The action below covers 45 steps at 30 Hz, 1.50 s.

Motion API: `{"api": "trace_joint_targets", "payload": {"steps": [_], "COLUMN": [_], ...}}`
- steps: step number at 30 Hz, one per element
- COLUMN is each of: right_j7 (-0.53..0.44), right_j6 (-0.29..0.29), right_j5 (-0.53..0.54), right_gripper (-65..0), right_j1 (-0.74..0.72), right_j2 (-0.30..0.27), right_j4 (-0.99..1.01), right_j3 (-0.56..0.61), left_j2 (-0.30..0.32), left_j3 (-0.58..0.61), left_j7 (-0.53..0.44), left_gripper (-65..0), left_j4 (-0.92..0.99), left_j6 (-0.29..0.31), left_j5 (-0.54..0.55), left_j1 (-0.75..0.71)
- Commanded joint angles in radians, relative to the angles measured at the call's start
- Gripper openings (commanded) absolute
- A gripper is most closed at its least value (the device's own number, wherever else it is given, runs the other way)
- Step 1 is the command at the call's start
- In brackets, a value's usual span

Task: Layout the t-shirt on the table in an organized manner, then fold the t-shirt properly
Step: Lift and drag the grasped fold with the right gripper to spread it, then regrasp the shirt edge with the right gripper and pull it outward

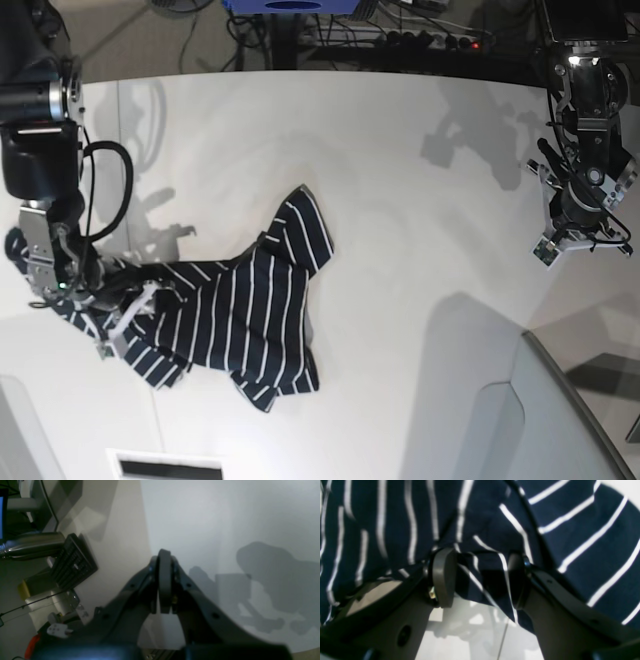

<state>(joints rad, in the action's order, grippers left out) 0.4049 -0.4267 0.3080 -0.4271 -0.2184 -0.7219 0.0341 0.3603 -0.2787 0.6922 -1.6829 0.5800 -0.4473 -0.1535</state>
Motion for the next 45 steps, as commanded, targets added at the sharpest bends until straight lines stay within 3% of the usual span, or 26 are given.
{"api": "trace_joint_targets", "payload": {"steps": [1,5,6,10,16,25,32,35,41,45], "right_j7": [-0.042,-0.068,-0.071,-0.071,-0.041,0.105,0.171,0.205,0.202,0.17], "right_j6": [-0.005,-0.005,-0.005,-0.007,-0.007,-0.007,-0.007,-0.007,-0.007,-0.007], "right_j5": [0.012,0.012,0.012,0.012,0.018,0.015,0.015,0.015,0.013,0.013], "right_gripper": [-34.4,-35.0,-37.8,-65.0,-65.0,-65.0,-64.7,-59.3,-30.0,-27.5], "right_j1": [-0.039,-0.065,-0.068,-0.072,-0.042,0.164,0.17,0.162,0.124,0.066], "right_j2": [-0.008,-0.006,-0.005,-0.003,-0.003,-0.009,-0.013,-0.013,-0.009,-0.011], "right_j4": [0.006,0.068,0.074,0.074,0.026,-0.425,-0.497,-0.497,-0.485,-0.39], "right_j3": [-0.001,-0.001,-0.001,-0.003,-0.007,-0.009,-0.01,-0.01,-0.009,-0.004], "left_j2": [0.016,0.016,0.016,0.016,0.018,0.019,0.019,0.021,0.023,0.024], "left_j3": [-0.006,-0.006,-0.006,-0.006,-0.006,-0.006,-0.006,-0.006,-0.006,-0.006], "left_j7": [-0.007,-0.007,-0.007,-0.007,-0.007,-0.007,-0.007,-0.007,-0.007,-0.007], "left_gripper": [-65.0,-65.0,-65.0,-65.0,-65.0,-65.0,-65.0,-65.0,-65.0,-65.0], "left_j4": [-0.016,-0.016,-0.016,-0.016,-0.016,0.011,0.013,0.013,0.013,0.011], "left_j6": [-0.01,-0.01,-0.01,-0.01,-0.01,-0.01,-0.01,-0.01,-0.01,-0.01], "left_j5": [-0.006,-0.006,-0.006,-0.006,-0.006,-0.006,-0.006,-0.006,-0.006,-0.008], "left_j1": [0.007,0.007,0.007,0.007,0.007,0.016,0.018,0.018,0.018,0.018]}}
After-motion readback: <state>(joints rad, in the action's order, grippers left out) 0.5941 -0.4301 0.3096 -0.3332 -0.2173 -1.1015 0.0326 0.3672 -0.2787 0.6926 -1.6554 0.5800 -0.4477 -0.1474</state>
